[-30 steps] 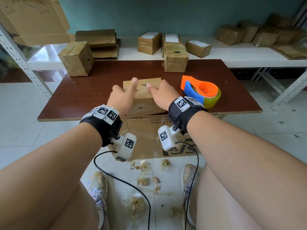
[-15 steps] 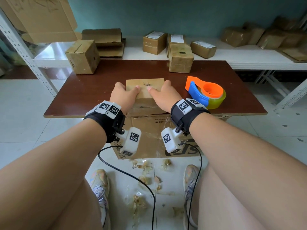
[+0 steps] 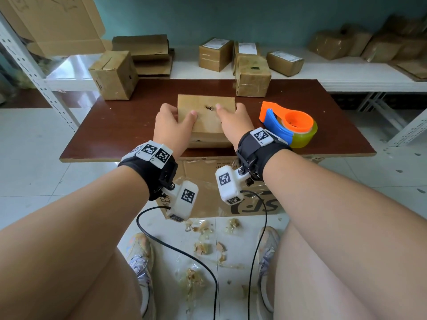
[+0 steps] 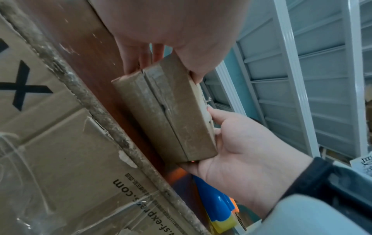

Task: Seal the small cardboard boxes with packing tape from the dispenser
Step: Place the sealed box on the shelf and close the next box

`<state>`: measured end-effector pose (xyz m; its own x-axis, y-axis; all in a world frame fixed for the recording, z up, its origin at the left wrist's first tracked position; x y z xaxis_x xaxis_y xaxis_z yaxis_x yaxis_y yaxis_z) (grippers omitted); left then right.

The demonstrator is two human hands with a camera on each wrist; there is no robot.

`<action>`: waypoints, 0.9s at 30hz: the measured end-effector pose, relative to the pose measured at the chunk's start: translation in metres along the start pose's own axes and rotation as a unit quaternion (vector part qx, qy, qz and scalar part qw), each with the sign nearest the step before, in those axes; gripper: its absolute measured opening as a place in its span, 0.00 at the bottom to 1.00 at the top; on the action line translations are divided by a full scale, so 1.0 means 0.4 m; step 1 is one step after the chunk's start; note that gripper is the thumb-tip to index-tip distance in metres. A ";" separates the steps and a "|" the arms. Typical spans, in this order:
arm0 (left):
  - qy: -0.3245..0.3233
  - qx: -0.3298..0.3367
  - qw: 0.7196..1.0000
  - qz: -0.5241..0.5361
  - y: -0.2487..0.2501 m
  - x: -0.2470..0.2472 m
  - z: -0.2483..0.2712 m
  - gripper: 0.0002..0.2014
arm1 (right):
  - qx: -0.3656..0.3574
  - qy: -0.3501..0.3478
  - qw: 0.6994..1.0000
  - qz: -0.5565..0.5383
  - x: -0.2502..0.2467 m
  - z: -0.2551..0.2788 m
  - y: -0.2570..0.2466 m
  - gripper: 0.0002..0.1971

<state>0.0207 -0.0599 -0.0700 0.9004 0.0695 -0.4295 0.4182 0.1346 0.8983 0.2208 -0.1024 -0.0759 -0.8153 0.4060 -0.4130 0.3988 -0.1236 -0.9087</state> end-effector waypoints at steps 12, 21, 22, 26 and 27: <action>0.067 0.138 0.988 -0.016 0.080 -0.016 0.064 0.23 | -0.040 0.037 0.998 0.022 -0.002 0.017 -0.004 0.46; 0.039 -0.013 0.989 0.141 0.015 -0.029 0.028 0.46 | -0.173 0.041 0.984 -0.024 0.022 0.034 -0.108 0.36; 0.045 -0.037 0.987 0.149 0.003 -0.036 0.022 0.50 | -0.200 0.033 0.979 -0.028 0.034 0.041 -0.123 0.34; 0.089 -0.134 0.968 0.193 -0.049 -0.068 -0.006 0.66 | -0.273 -0.035 0.961 -0.002 0.096 0.063 -0.156 0.34; 0.093 -0.141 0.965 0.199 -0.057 -0.071 -0.012 0.71 | -0.279 -0.046 0.959 0.010 0.106 0.064 -0.155 0.37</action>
<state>-0.0149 -0.0604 -0.0787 0.9351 0.3432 -0.0887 -0.0285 0.3223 0.9462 0.1509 -0.1009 -0.0386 -0.8281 0.3245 -0.4571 0.5568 0.3828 -0.7372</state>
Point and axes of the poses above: each hand's wrist, its own z-axis away from the middle knuckle, its own x-axis out of the palm, y = z × x, the point moved 9 cm from there along -z, towards the middle knuckle, and after that the axes turned 14 degrees about -x, right-handed, at the moved point
